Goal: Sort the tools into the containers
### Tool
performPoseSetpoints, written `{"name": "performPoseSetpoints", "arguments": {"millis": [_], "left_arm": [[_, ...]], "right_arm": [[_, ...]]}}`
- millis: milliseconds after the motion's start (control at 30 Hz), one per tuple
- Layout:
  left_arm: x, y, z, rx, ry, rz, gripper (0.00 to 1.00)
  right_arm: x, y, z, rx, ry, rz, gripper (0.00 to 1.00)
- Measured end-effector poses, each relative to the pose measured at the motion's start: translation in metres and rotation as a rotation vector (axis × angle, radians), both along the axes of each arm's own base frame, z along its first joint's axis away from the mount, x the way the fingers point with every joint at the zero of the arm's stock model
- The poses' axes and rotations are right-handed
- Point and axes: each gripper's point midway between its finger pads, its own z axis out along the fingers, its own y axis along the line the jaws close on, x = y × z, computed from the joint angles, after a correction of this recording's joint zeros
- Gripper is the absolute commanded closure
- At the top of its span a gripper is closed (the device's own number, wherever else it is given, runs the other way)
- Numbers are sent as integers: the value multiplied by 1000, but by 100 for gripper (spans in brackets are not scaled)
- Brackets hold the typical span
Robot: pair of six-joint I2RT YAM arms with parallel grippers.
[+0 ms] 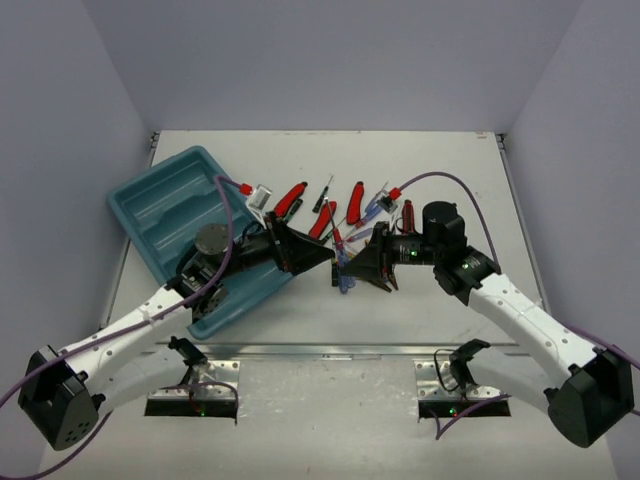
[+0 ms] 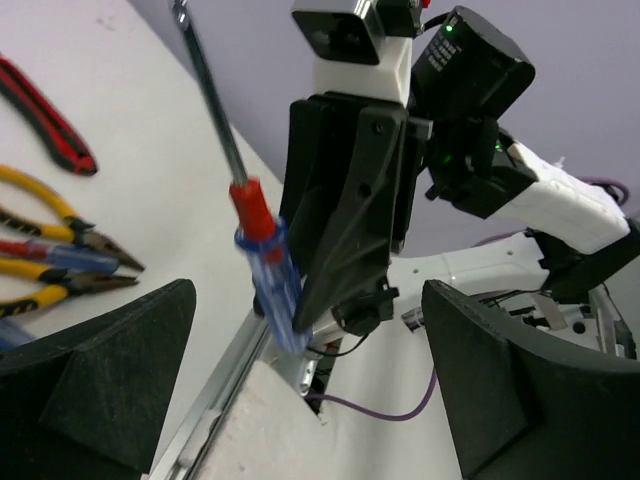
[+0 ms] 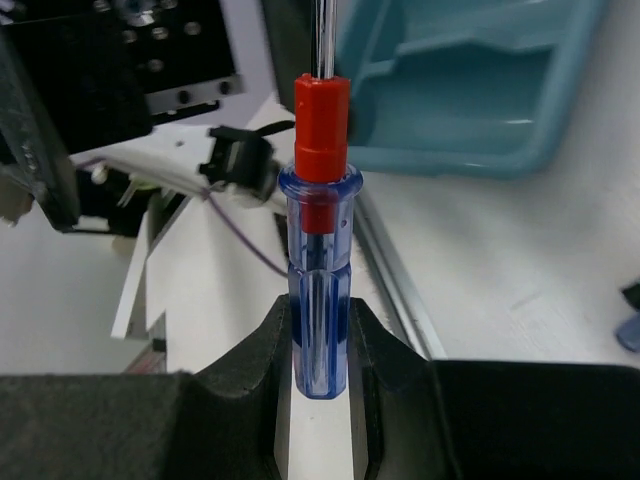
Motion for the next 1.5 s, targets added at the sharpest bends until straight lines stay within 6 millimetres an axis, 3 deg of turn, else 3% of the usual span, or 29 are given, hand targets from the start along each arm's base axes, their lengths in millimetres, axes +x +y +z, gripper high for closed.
{"name": "performPoseSetpoints", "arguments": {"millis": [133, 333, 433, 467, 500, 533, 600, 633, 867, 1067, 1133, 1200, 1333, 1400, 1500], "left_arm": [[-1, -27, 21, -18, -33, -36, 27], [8, -42, 19, 4, -29, -21, 100], [10, -43, 17, 32, -30, -8, 100], [12, -42, 17, 41, -26, 6, 100], [15, -39, 17, 53, -22, 28, 100], [17, -35, 16, 67, -18, 54, 100], [20, -28, 15, 92, -9, 105, 100], [23, -22, 15, 116, -5, 140, 100], [63, 39, 15, 316, 58, 518, 100], [99, 95, 0, 690, 52, 791, 100], [110, 108, -24, 866, 46, 838, 100], [113, 123, -66, 1089, 57, 836, 100], [92, 161, -145, 1480, 84, 736, 100], [79, 173, -166, 1591, 95, 663, 100], [71, 181, -177, 1658, 89, 606, 100]], "right_arm": [[-21, 17, 26, 67, -31, 107, 100], [-33, 33, 39, 87, -46, 178, 100], [-29, 34, 37, 78, -40, 160, 100], [-27, 34, 37, 75, -44, 145, 94], [-24, 35, 37, 71, -49, 129, 80], [-22, 34, 37, 64, -53, 112, 55], [-16, 34, 38, 52, -71, 67, 16], [-11, 32, 38, 39, -78, 28, 1], [26, -5, 21, -118, -129, -284, 1], [46, -56, -6, -343, -191, -509, 1], [49, -73, -7, -399, -224, -567, 1], [51, -86, -6, -432, -255, -609, 1], [54, -100, -3, -471, -295, -654, 1], [55, -103, -7, -491, -299, -656, 1], [54, -105, -13, -514, -301, -650, 1]]}}
